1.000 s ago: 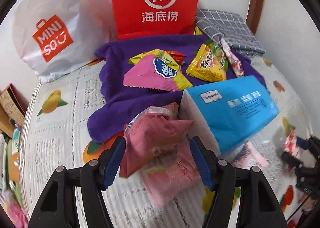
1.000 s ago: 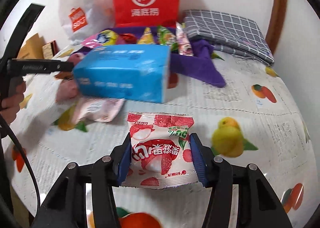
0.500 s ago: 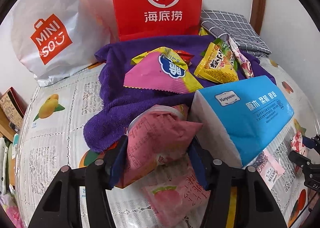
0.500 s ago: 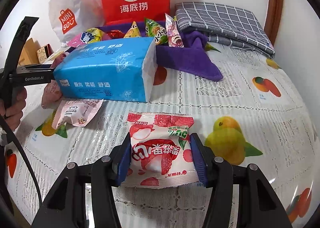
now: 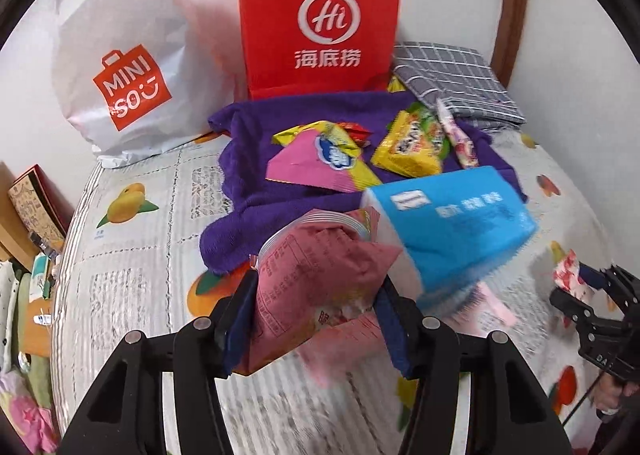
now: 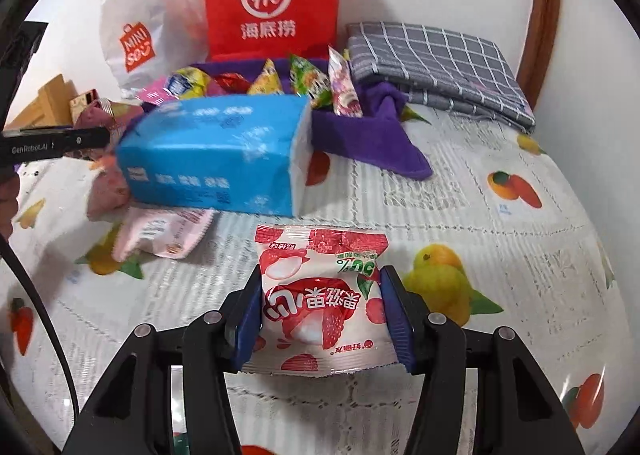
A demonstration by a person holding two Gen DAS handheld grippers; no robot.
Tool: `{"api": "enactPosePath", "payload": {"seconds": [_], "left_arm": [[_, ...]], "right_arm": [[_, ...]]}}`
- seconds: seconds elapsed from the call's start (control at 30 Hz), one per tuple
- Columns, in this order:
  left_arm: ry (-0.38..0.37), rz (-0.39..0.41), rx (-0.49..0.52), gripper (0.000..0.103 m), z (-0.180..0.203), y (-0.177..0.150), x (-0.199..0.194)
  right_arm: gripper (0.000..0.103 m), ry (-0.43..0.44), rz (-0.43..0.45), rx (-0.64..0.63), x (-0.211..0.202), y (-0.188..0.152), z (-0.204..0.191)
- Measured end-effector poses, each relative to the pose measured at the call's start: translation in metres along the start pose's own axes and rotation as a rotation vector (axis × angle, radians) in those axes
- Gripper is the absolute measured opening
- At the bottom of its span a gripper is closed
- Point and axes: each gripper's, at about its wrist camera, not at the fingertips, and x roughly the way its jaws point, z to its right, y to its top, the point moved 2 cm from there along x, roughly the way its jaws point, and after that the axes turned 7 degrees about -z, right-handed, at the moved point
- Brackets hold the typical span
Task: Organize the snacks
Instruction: 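Carry the strawberry bag and pink snack bag over the purple towel with both grippers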
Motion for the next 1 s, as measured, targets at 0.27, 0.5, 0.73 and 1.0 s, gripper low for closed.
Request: {"api": "enactPosePath", "payload": {"seconds": [0.27, 0.5, 0.73, 1.0], "left_arm": [[-0.042, 0.007, -0.006, 0.054, 0.018, -0.012, -0.029], [-0.068, -0.003, -0.011, 0.054, 0.032, -0.020, -0.040], [-0.104, 0.002, -0.003, 0.054, 0.047, -0.017, -0.052], [-0.112, 0.014, -0.014, 0.054, 0.051, -0.007, -0.059]], "right_arm": [[0.055, 0.018, 0.033, 0.032, -0.031, 0.013, 0.000], [0.055, 0.015, 0.067, 0.091, -0.049, 0.025, 0.005], [0.055, 0.047, 0.108, 0.110, -0.065, 0.037, 0.003], [0.055, 0.033, 0.124, 0.068, -0.071, 0.053, -0.014]]}}
